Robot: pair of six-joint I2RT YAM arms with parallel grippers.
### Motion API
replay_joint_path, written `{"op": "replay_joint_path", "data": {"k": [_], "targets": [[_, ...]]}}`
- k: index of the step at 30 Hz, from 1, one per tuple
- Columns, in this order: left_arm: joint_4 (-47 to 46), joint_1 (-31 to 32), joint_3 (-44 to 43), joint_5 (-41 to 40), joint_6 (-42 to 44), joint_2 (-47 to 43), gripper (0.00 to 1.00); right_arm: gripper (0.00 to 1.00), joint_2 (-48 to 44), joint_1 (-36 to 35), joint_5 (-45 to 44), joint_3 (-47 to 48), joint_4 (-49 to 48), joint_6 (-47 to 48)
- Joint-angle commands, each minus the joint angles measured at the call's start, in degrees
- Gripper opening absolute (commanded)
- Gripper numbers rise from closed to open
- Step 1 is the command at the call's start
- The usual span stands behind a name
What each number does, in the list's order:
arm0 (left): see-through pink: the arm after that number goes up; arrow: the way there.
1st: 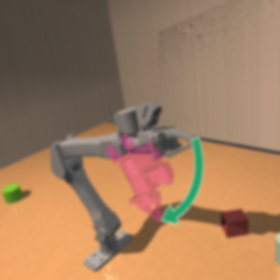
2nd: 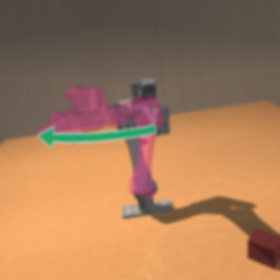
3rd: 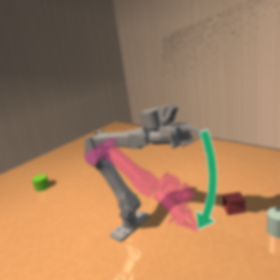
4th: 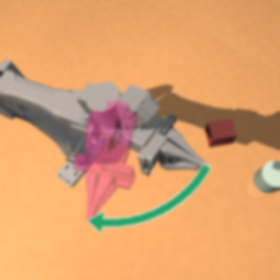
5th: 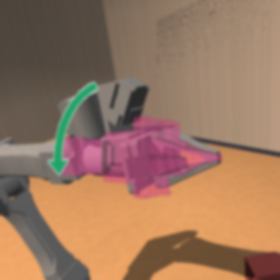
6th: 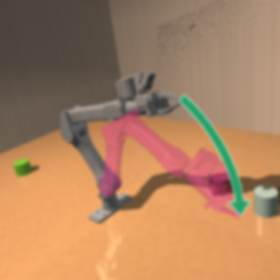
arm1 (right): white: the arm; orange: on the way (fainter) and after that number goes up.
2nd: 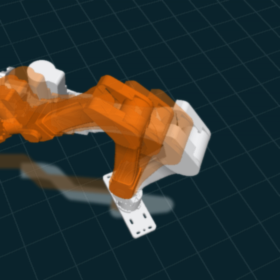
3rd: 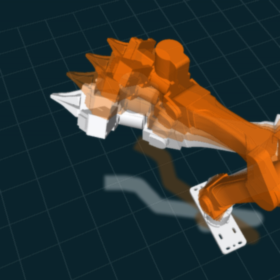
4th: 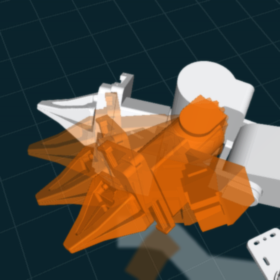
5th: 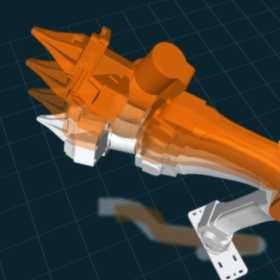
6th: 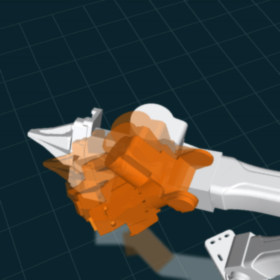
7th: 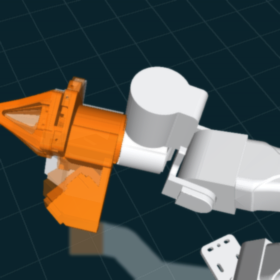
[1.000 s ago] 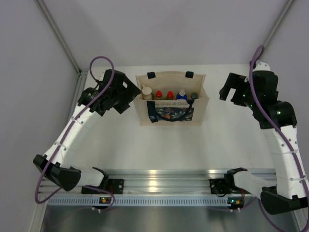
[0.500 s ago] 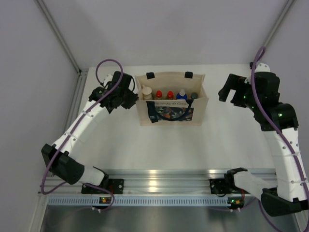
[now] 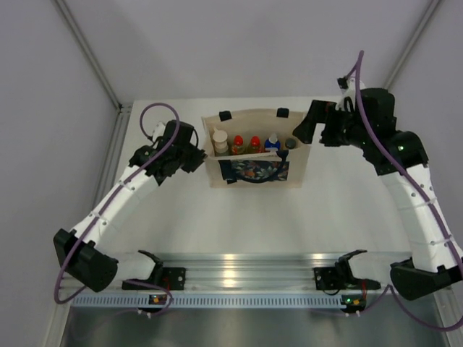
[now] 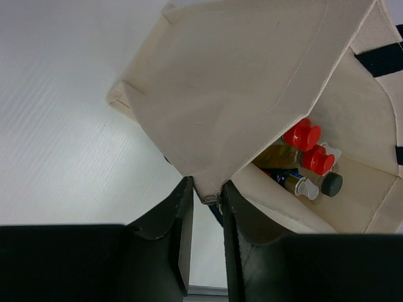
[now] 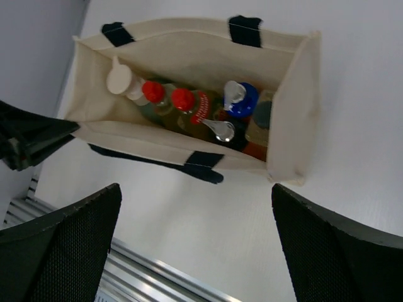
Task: Take the personal care products out of the canvas bag
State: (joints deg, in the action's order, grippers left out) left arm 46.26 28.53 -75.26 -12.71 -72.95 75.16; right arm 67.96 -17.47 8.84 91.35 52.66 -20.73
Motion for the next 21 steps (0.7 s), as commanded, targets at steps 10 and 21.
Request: {"op": "replay_joint_path", "data": {"k": [10, 21], "targets": [[-3.7, 0.8, 10.1, 1.9, -4.5, -1.8, 0.00, 0.96, 22.8, -24.0, -8.6, 18.4, -5.4, 4.6], [-3.5, 0.8, 12.9, 1.0, -7.6, -3.1, 0.00, 0.88, 44.3, -30.8, -17.5, 35.5, -4.7, 10.0]]}}
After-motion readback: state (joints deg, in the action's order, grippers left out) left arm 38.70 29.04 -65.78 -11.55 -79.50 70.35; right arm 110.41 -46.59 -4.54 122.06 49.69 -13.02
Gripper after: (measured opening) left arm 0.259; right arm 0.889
